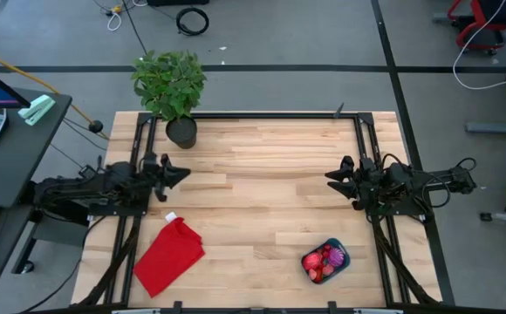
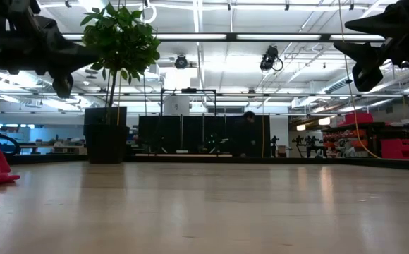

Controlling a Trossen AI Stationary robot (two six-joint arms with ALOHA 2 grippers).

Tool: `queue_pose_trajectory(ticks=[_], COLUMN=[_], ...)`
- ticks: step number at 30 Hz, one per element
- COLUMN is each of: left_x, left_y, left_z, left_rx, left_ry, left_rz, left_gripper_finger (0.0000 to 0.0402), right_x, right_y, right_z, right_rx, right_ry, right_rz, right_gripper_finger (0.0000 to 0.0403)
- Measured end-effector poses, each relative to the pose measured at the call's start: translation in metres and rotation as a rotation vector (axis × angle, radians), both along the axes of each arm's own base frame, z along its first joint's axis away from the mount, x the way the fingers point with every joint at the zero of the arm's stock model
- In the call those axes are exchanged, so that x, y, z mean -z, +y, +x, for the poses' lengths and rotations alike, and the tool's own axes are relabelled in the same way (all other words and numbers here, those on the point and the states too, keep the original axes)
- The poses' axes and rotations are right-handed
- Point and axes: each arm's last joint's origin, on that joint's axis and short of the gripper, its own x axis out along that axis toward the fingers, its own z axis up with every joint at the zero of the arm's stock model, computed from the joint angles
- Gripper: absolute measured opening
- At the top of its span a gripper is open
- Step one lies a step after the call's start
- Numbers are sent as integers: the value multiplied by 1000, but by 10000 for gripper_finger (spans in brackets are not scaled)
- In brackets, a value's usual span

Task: Pick and placing Produce into tupperware
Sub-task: Return to Home Position

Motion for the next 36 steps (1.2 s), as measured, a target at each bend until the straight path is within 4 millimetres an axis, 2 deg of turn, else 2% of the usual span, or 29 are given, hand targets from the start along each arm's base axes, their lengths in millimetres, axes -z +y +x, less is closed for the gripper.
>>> queue_pose_trajectory(ticks=[8, 23, 36], left_x=[9, 9, 9], left_y=[0, 0, 0], left_z=[1, 1, 1], left_rx=[2, -1, -1], left_ry=[97, 94, 94], left_rz=[17, 25, 25], left_gripper_finger=[37, 28, 39], right_x=[0, 0, 0], right_y=[0, 0, 0], right_z=[0, 0, 0], right_rx=[-1, 0, 0], right_ry=[0, 0, 0], right_rz=[0, 0, 0], right_gripper_finger=[183, 183, 183])
